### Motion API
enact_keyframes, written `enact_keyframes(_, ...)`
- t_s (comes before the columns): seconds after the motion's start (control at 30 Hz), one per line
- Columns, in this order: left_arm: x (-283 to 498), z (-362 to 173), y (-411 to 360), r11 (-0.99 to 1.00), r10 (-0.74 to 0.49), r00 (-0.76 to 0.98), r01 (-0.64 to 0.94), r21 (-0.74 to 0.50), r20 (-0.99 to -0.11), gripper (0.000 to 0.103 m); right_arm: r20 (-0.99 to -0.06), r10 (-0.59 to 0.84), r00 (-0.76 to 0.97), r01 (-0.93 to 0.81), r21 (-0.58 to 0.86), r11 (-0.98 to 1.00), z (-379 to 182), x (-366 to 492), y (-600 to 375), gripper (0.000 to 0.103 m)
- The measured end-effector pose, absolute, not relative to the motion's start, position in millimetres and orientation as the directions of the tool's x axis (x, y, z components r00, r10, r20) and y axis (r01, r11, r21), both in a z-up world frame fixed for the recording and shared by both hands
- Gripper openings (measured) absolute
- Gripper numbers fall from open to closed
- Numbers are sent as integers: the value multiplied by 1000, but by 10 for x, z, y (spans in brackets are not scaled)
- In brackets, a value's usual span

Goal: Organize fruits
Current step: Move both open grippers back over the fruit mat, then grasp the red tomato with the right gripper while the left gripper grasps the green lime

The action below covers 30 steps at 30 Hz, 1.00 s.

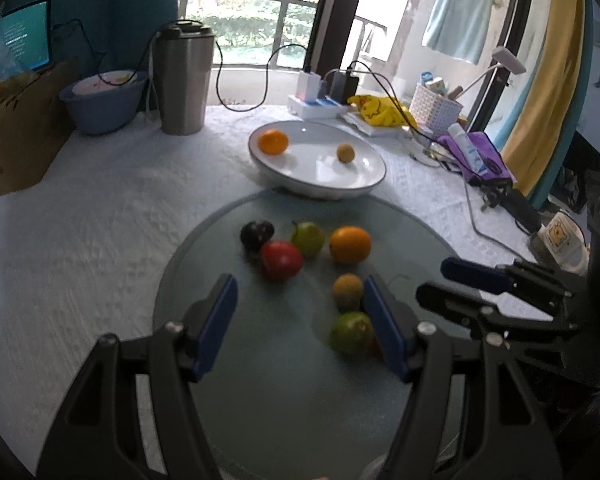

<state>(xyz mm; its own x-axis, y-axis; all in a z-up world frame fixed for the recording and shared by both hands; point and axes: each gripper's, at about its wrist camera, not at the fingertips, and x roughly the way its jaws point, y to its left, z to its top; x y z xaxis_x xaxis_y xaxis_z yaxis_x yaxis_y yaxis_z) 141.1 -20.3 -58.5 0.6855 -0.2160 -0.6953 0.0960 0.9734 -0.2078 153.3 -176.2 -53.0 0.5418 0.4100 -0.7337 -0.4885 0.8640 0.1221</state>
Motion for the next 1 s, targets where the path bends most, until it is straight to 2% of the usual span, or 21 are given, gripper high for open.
enact_keyframes(0.13,1321,-670,-158,972,-219,678,86,-220,-702,67,-749,415,516,-495,134,858,-613,1450,-1718,47)
enact_keyframes(0.57,1144,-898,-61,971,-204,651,37,-238,-731,70,-788,428,442,-521,163,838,-873,1372,-1575,48)
enact_keyframes(0.87,1170,-914,-116,973,-200,642,41,-228,-740,70,-781,425,458,-537,138,832,-902,1419,-1528,48)
enact_keyframes(0.93,1173,-915,-140,974,-199,639,43,-224,-743,70,-777,425,463,-537,135,832,-907,1428,-1541,36)
enact_keyframes(1.0,1180,-903,-170,973,-203,638,48,-225,-742,70,-774,433,463,-539,142,830,-909,1435,-1566,30)
